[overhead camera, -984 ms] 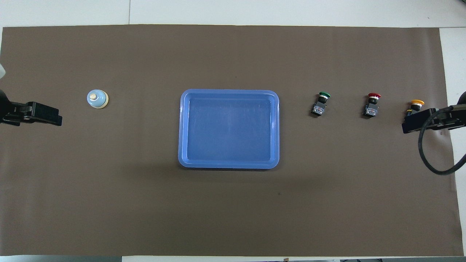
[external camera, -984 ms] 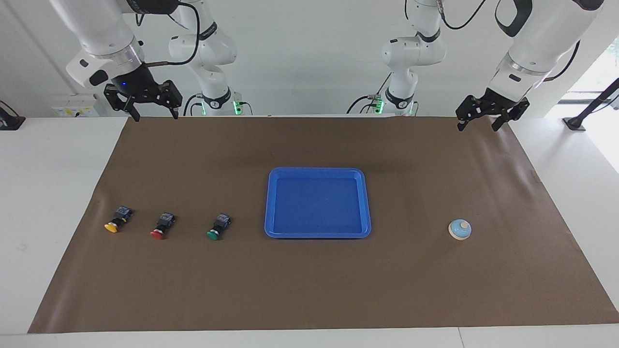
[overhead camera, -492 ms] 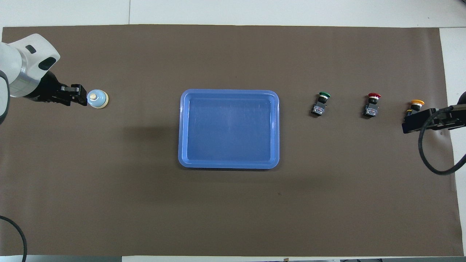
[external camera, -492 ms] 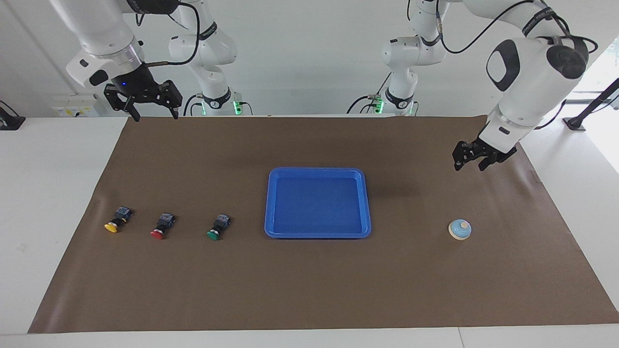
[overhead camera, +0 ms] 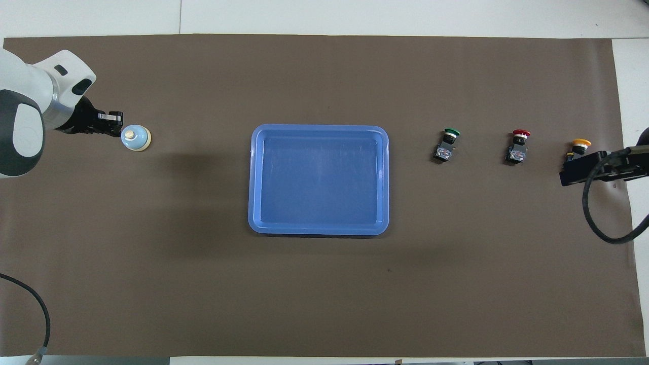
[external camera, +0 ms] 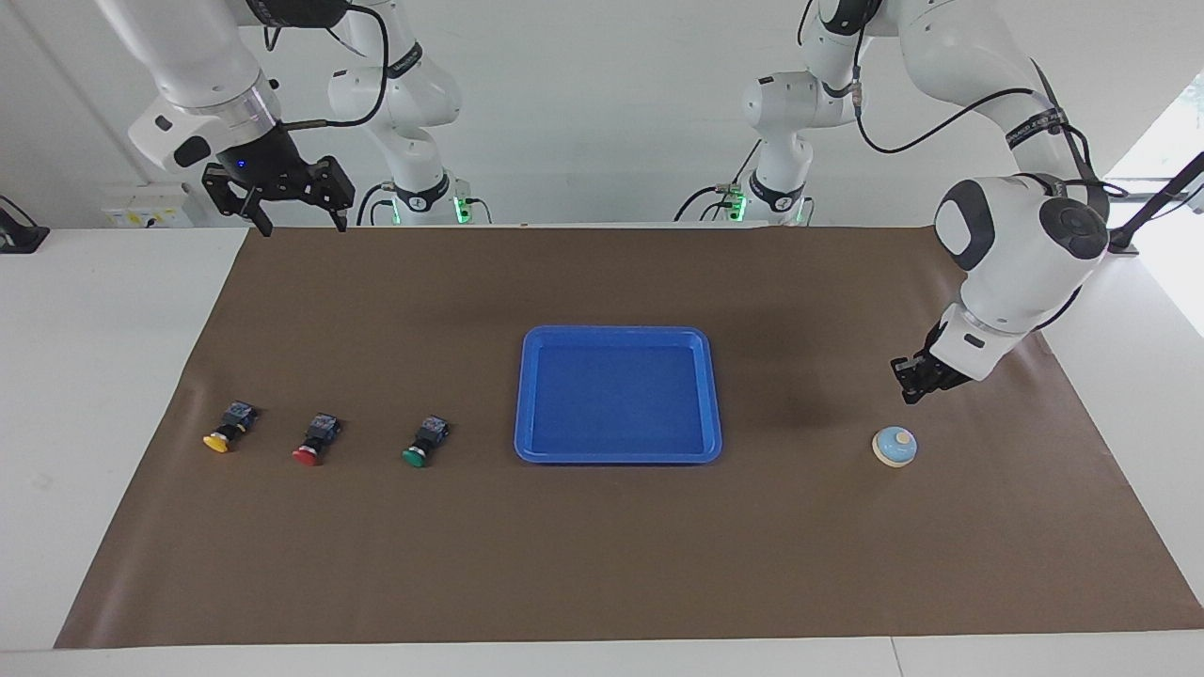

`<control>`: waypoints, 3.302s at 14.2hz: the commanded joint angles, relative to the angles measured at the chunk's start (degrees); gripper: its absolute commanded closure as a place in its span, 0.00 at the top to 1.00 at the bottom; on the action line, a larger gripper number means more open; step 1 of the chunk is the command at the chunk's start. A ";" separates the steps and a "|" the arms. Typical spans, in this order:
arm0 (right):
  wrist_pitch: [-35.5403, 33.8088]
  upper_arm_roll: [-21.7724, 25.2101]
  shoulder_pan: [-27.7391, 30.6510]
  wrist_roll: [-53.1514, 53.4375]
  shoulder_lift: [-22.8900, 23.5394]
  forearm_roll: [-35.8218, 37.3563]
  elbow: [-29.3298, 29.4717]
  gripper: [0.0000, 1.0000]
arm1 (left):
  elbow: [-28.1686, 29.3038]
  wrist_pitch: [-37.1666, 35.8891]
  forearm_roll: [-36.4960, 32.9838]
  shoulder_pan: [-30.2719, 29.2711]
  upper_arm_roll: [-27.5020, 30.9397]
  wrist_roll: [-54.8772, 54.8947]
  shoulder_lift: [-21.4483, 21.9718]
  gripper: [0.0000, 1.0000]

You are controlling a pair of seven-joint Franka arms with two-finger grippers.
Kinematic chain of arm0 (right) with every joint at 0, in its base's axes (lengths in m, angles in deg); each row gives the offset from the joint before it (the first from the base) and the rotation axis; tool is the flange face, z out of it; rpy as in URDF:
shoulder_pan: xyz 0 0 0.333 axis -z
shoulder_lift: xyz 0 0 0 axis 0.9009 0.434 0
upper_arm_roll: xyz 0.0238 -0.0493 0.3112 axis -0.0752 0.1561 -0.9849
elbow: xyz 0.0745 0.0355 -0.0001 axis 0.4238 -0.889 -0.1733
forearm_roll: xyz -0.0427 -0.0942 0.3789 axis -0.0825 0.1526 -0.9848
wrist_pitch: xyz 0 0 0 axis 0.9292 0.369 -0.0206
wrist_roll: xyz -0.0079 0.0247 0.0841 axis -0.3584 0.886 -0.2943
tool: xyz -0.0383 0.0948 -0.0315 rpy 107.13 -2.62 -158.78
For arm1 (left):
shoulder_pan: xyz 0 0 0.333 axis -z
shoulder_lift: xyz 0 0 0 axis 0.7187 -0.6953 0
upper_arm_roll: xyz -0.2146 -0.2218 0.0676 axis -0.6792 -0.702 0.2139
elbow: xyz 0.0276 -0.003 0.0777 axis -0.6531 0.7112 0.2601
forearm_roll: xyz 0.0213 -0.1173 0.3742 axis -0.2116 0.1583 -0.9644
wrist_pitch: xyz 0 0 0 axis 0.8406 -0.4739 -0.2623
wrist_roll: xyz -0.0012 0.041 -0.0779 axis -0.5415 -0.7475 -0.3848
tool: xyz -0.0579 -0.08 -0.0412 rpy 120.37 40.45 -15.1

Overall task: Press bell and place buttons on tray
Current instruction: 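Press down on the silver bell with the left gripper, then lift the left gripper off the bell and draw it back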

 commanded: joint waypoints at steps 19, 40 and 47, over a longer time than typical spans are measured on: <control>-0.43 -0.51 1.06 -1.09 -1.23 -0.50 -1.18 1.00 | 0.71 8.00 -0.49 -0.12 1.71 -0.96 -5.59 0.00; -0.43 -0.51 1.06 -1.09 -1.23 -0.50 -1.18 1.00 | 3.62 2.58 -0.49 -0.56 1.80 -1.40 2.56 0.34; -0.52 -0.16 1.67 -1.09 -1.23 -0.50 -1.27 1.00 | 3.88 -10.61 -0.41 -0.12 1.71 -2.63 16.45 0.99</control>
